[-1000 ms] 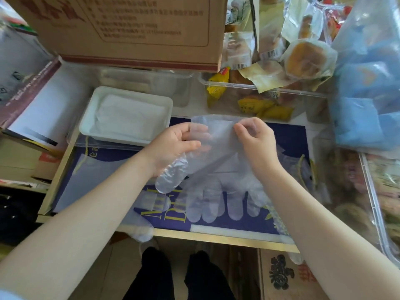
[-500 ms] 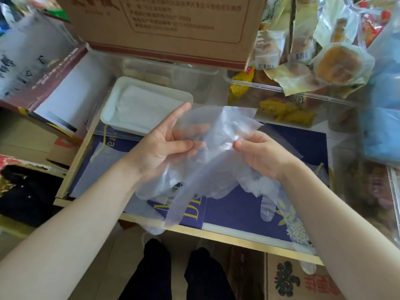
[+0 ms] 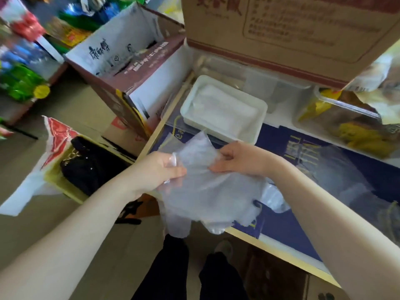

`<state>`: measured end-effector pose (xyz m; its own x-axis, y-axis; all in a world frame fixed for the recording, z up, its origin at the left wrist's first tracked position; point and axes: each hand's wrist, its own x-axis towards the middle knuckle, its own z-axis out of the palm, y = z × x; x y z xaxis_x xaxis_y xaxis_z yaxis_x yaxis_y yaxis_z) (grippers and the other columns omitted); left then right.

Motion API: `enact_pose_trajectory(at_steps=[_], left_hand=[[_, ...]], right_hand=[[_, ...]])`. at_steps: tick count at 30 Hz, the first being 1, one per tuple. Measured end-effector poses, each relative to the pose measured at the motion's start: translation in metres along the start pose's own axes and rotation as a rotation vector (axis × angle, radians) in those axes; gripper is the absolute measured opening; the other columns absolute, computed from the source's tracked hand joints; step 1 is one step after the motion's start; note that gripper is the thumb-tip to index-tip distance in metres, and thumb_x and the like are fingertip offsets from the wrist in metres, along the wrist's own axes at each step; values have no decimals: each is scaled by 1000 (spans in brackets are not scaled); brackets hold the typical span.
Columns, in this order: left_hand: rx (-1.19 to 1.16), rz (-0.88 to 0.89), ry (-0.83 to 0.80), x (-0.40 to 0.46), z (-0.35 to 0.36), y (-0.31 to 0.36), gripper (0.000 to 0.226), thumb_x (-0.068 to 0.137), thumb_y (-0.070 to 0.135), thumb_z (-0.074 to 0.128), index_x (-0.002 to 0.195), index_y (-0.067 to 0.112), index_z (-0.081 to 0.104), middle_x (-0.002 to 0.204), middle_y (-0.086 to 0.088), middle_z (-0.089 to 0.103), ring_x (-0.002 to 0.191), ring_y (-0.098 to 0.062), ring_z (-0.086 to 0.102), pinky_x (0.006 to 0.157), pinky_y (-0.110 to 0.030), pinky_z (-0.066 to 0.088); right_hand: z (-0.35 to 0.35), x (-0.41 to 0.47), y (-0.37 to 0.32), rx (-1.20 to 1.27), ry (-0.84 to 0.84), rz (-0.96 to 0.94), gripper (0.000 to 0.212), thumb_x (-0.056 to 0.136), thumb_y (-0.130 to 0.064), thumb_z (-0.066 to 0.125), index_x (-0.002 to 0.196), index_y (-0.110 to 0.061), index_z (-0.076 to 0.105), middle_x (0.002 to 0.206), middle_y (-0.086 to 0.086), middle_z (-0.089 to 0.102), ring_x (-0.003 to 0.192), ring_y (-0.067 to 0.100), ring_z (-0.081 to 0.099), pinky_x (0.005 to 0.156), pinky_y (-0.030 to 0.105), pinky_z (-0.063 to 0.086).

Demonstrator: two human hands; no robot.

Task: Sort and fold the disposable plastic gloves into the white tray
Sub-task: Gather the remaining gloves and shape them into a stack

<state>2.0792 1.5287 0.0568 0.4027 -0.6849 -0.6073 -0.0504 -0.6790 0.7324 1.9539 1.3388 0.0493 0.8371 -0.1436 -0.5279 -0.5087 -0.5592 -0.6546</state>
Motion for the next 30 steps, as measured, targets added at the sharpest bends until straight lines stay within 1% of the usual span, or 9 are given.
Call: enact_pose_trajectory(at_steps=[5, 9, 13, 17, 19, 22, 25, 27, 30], left_hand=[[-252, -210, 128, 8, -18, -36, 20, 91, 21, 58, 95, 3, 65, 78, -10, 67, 65, -18, 60, 55, -26, 48], [12, -183, 188, 16, -19, -44, 24, 93, 25, 55, 78, 8, 62, 66, -3, 58, 58, -16, 53, 46, -21, 39], [301, -105, 233, 27, -20, -45, 36, 93, 30, 51, 70, 4, 56, 67, -11, 58, 66, -24, 56, 64, -33, 42], [623, -51, 262, 28, -22, -47, 32, 93, 32, 49, 69, 12, 48, 74, -12, 62, 67, -25, 59, 59, -35, 45], [810, 52, 376, 25, -24, -52, 21, 89, 35, 57, 89, 14, 53, 86, -8, 63, 72, -25, 59, 55, -31, 44], [1086, 400, 500, 30, -19, -62, 52, 77, 31, 72, 120, 5, 55, 113, -15, 60, 98, -35, 60, 75, -41, 52], [1103, 640, 220, 36, 2, -57, 47, 90, 38, 48, 130, 13, 52, 133, -12, 52, 117, -31, 54, 92, -41, 47], [1134, 511, 12, 41, 16, -56, 50, 96, 41, 38, 142, 22, 35, 142, -5, 40, 126, -26, 41, 95, -35, 42], [1218, 402, -3, 47, 20, -48, 60, 92, 52, 39, 145, 27, 24, 135, -4, 35, 121, -26, 37, 84, -34, 44]], right_hand=[[8, 2, 10, 277, 35, 144, 27, 83, -22, 70, 62, -10, 56, 60, 12, 54, 57, 11, 47, 59, 23, 37], [27, 11, 23, 577, 198, 235, 25, 83, -9, 67, 64, -13, 52, 49, -1, 48, 42, 10, 39, 47, 25, 29], [53, 29, 34, 191, 620, 295, 13, 84, -24, 64, 87, -11, 64, 81, 5, 65, 75, 19, 58, 68, 30, 43], [68, 34, 32, -61, 728, 221, 13, 91, -21, 54, 96, -12, 60, 96, 8, 64, 86, 33, 58, 69, 39, 48], [71, 39, 30, -206, 740, 228, 15, 94, -22, 47, 97, -10, 57, 98, 8, 61, 83, 36, 57, 62, 37, 45], [76, 47, 33, -374, 699, 279, 20, 97, -24, 40, 100, -10, 54, 102, 7, 57, 80, 36, 58, 56, 32, 35], [80, 50, 38, -536, 699, 298, 19, 96, -24, 45, 98, -8, 54, 97, 7, 58, 74, 32, 60, 52, 30, 28], [80, 50, 39, -672, 744, 231, 18, 77, -18, 72, 84, -8, 59, 74, 6, 60, 52, 27, 59, 44, 26, 29], [83, 40, 52, -862, 754, 209, 38, 61, -15, 82, 89, -10, 58, 66, 3, 59, 47, 22, 56, 42, 25, 35]])
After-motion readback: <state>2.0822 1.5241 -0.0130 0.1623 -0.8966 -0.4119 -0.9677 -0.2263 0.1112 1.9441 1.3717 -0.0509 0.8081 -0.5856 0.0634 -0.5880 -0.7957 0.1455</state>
